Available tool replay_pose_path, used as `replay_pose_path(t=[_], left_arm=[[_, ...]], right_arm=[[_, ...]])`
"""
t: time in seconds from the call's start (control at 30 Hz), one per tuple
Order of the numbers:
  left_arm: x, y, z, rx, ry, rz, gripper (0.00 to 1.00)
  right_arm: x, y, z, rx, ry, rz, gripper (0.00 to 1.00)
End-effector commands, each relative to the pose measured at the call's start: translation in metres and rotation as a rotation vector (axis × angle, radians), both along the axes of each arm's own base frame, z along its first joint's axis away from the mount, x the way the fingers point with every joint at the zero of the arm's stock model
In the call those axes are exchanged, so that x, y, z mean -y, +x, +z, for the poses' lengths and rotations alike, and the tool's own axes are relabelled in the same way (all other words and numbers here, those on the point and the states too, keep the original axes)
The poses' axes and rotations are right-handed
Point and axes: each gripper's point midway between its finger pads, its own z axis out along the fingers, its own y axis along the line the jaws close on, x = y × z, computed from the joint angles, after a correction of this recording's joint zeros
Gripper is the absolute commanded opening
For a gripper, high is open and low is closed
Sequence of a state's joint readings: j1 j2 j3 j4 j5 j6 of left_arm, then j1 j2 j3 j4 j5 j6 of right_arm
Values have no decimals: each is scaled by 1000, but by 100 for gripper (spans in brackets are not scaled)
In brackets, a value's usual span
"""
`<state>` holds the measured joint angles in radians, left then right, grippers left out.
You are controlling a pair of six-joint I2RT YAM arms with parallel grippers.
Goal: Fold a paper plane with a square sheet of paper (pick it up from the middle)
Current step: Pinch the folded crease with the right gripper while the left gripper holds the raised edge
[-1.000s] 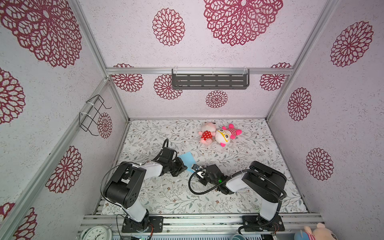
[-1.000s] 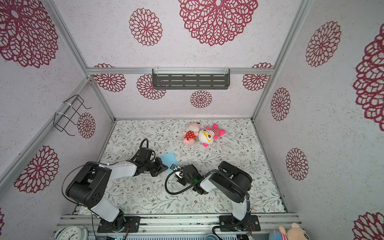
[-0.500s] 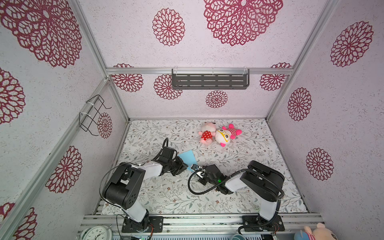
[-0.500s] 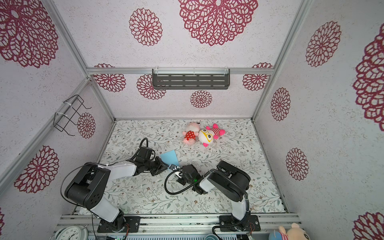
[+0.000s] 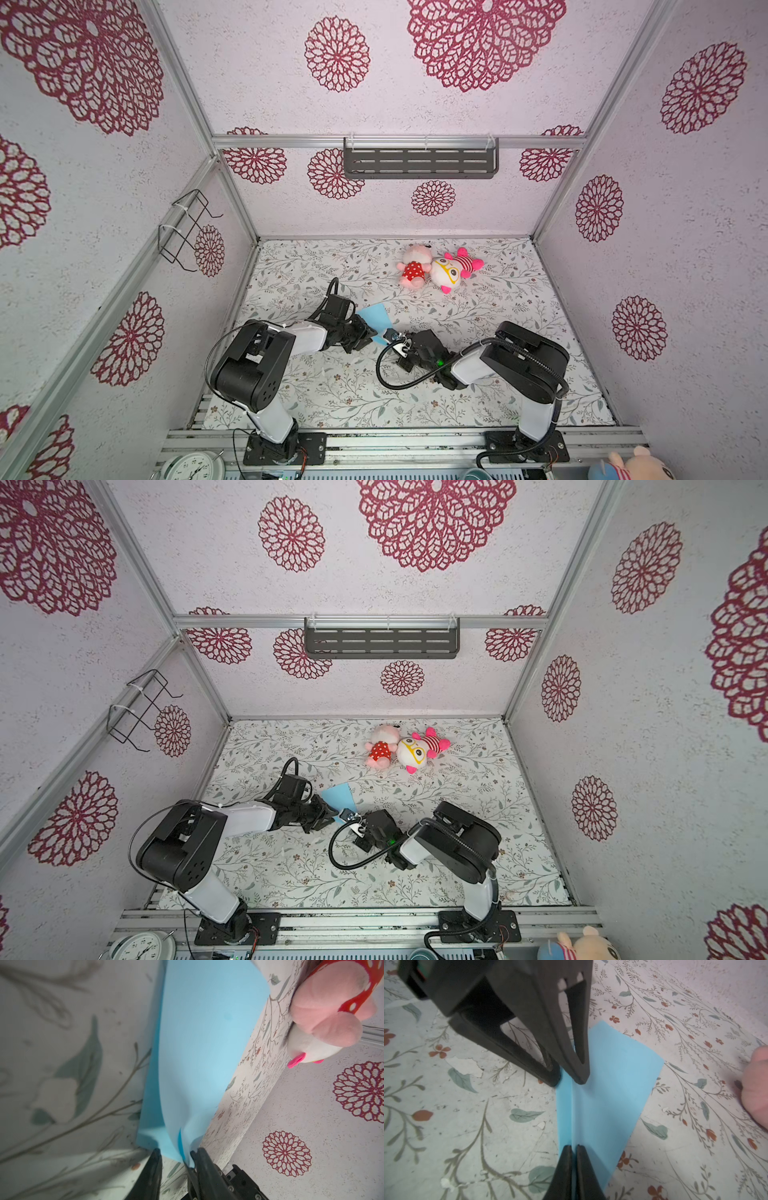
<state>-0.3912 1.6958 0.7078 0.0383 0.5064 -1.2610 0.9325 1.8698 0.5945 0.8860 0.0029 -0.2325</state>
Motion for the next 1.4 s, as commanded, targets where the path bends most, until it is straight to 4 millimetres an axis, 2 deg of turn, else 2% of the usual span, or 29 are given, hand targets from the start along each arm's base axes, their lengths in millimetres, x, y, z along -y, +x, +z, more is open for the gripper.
replay_pose_path(t=[0.0,0.17,0.3,0.67,0.9,1.03,1.37], left_arm=[[6,8,5,19,-13,-9,24],[7,9,8,21,-12,-7,9],[6,9,11,21,-12,1,3],[5,8,15,15,-15,25,3],[6,8,16,12,-19,27,5],[5,8,19,17,-20,31,8],[3,7,20,15,-16,35,6]], right_arm=[[-5,1,24,15,80,6,12],[-1,4,23,11,80,-14,19],[0,9,20,9,77,-36,23],[-7,14,18,-12,88,-44,26],[-11,17,16,-16,85,-46,23],[-10,16,13,-26,85,-45,18],[-4,17,7,-39,74,-62,22]])
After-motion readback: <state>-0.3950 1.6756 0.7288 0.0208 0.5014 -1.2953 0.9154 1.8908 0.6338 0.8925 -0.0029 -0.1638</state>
